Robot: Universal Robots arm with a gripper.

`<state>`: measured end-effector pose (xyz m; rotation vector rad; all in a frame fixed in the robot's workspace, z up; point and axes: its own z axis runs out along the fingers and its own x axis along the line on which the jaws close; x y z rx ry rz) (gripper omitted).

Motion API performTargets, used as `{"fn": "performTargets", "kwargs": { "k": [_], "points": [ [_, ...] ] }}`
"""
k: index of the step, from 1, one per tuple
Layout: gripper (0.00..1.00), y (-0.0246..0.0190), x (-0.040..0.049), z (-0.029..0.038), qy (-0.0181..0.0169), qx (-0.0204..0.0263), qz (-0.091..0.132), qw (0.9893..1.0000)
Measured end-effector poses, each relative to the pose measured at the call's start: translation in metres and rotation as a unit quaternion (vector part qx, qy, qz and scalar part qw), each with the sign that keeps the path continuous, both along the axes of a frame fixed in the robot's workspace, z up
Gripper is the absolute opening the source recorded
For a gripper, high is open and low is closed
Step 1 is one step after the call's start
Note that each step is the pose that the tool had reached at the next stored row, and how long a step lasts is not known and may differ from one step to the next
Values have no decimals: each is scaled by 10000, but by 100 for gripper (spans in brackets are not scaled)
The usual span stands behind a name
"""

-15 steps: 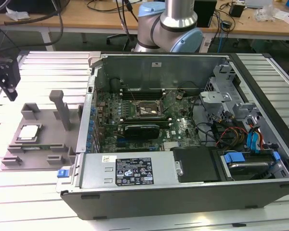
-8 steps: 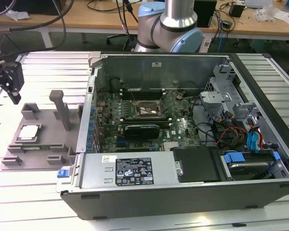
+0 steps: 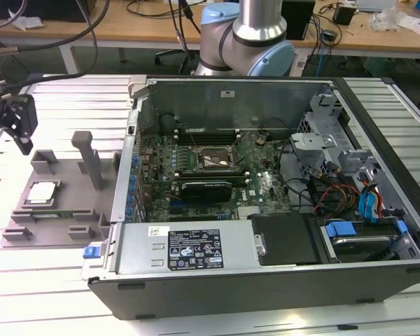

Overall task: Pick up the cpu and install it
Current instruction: 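Pick up the cpu and move it towards the insertion slot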

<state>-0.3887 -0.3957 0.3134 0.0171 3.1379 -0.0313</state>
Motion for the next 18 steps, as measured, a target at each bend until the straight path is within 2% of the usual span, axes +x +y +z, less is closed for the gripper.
{"fn": "performTargets", "kwargs": {
  "k": [10,16,18],
  "points": [
    [60,0,15,-161,0,0,6,10000],
    [60,3,21,-291,0,0,20,10000],
    [60,4,20,-367,0,0,31,10000]
  ]
}}
